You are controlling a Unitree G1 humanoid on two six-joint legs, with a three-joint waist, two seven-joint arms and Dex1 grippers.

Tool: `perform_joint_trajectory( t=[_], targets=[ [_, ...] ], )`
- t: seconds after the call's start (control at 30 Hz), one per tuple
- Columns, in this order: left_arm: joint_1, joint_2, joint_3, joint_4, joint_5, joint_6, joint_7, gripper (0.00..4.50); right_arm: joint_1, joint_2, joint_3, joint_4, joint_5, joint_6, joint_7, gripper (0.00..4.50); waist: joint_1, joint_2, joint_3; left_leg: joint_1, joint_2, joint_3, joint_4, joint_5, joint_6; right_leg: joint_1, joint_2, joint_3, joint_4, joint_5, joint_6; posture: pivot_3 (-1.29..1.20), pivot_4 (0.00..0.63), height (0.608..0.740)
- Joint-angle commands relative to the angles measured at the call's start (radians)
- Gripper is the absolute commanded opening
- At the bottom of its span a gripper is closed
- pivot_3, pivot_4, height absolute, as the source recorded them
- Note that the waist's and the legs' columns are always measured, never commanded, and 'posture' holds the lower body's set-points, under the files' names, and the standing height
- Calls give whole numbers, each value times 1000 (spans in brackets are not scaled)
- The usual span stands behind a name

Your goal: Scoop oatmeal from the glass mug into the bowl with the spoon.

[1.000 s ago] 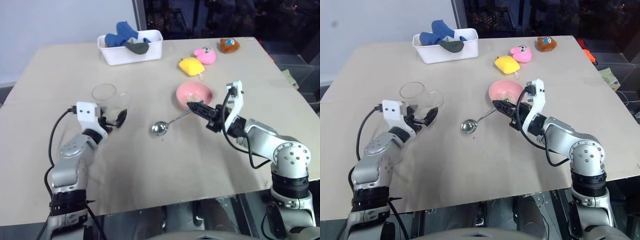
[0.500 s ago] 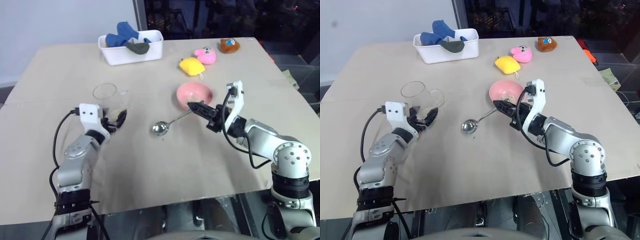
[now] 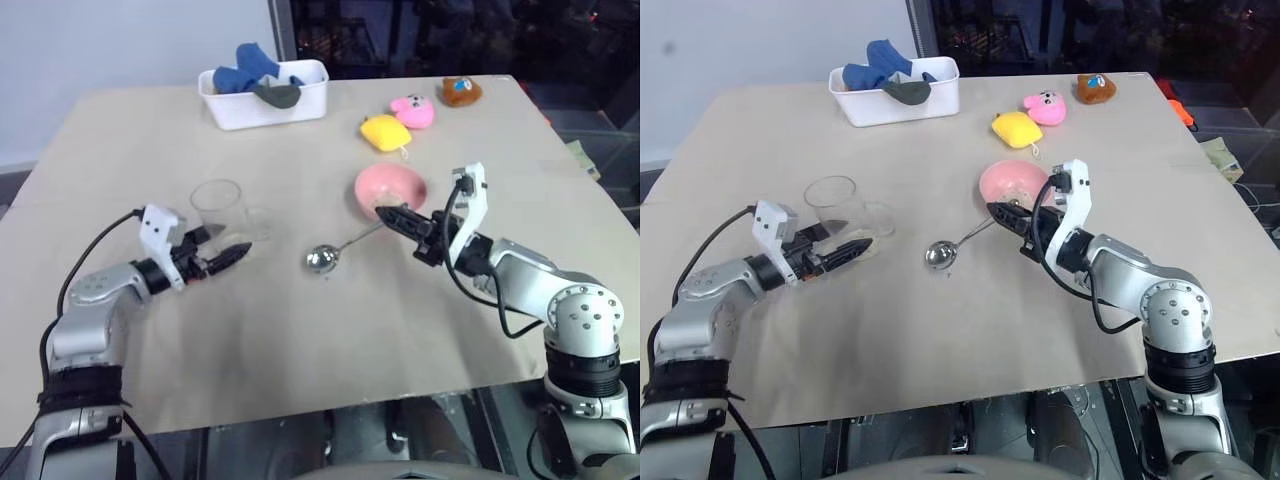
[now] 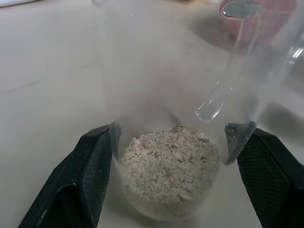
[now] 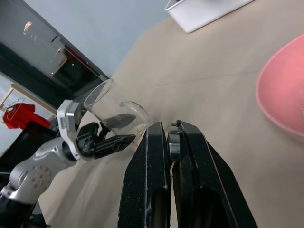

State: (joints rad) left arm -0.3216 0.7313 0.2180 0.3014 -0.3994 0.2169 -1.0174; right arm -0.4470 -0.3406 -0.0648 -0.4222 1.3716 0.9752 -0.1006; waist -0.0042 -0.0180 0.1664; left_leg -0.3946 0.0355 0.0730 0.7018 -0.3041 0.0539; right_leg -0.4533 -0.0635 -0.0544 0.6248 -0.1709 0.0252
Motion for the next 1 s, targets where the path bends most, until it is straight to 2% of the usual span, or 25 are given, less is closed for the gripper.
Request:
perform_joint_trajectory(
  t=[0.03,0.1,0.13,0.3,0.53,0.77,0.87,1.0],
  targets=[
    [-58,5,-51,101,53,-101,-79,3313,10,-12,-20,-68,31,-18,-16,0,2,0,0,0,0,0,0,0,0,0,0,0,0,0,0,0,150,740],
    [-73,1,-59,140,67,-139,-95,4389,19,-16,-21,-79,37,-21,-27,0,-1,0,0,0,0,0,0,0,0,0,0,0,0,0,0,0,150,740],
    [-75,-3,-56,149,69,-149,-95,4481,23,-19,-22,-84,40,-22,-33,0,-2,0,0,0,0,1,0,0,0,0,0,0,0,0,0,0,150,740],
    [-9,-9,-11,79,36,-136,-58,4481,33,-26,-20,-95,49,-29,-48,0,-11,0,0,-1,1,0,0,0,0,0,0,1,0,0,0,0,150,740],
    [263,-10,147,-288,-84,28,61,4481,6,-31,-2,-50,40,-18,-2,0,-10,0,0,-1,2,0,0,0,0,-1,-1,1,0,0,0,0,150,740],
    [504,-72,264,-593,-181,165,204,4481,-28,-37,15,11,13,-5,69,0,-7,0,0,0,1,0,0,0,0,-1,-2,1,0,0,0,0,150,740],
    [574,-117,248,-703,-214,201,249,4481,-33,-40,15,22,6,-3,88,0,-6,0,0,0,1,0,0,0,0,-1,-1,0,0,0,0,0,150,740],
    [612,-210,114,-822,-204,226,324,4481,-15,-81,-27,0,57,2,100,0,0,0,0,0,0,0,0,0,1,0,-2,1,0,0,0,0,150,740]
  ],
)
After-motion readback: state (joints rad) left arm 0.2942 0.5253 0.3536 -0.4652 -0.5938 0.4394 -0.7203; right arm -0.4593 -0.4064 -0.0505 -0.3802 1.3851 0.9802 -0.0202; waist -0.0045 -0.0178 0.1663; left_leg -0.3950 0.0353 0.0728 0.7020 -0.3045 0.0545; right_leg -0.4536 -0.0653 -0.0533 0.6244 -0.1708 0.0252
